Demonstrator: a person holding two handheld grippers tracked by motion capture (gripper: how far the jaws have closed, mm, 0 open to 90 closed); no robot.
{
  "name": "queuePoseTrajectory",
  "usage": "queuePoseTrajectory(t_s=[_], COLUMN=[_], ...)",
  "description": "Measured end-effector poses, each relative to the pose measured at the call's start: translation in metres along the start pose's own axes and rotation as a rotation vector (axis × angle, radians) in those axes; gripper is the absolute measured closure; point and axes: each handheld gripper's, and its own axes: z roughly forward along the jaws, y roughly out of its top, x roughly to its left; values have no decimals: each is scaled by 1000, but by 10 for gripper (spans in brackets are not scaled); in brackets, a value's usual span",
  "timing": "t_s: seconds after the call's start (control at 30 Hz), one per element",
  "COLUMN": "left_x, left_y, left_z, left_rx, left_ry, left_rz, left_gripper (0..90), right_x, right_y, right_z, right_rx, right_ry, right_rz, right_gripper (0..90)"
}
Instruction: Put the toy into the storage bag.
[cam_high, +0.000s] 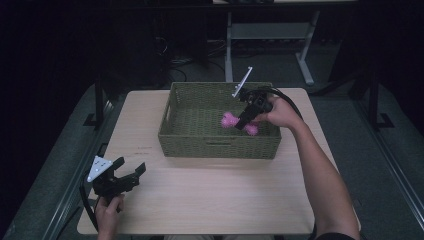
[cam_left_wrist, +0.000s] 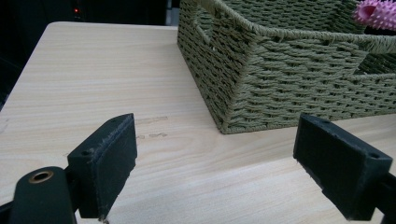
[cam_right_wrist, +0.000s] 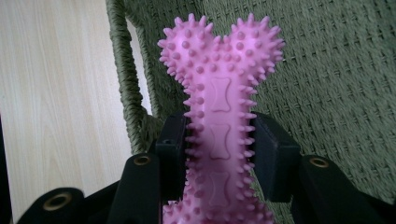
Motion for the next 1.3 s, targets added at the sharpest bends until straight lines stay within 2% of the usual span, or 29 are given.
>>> queuePoseTrajectory(t_s=[0.57,0.77,1.1,1.3], left_x=[1,0,0,0], left_y=[0,0,-1,0], left_z=[0,-1,0,0], left_rx=[4,1,1,1], left_ry=[3,1,0,1], left_rz=[-1,0,-3,-2], left_gripper=[130,130,130,130], right_x=[-8,-8,-11,-12], right_y=[1,2,2,0], right_z=[17,23,32,40], right_rx=[30,59,55,74], right_ry=[18,17,30,32], right_rz=[13,15,19,26], right_gripper=[579,578,579,578])
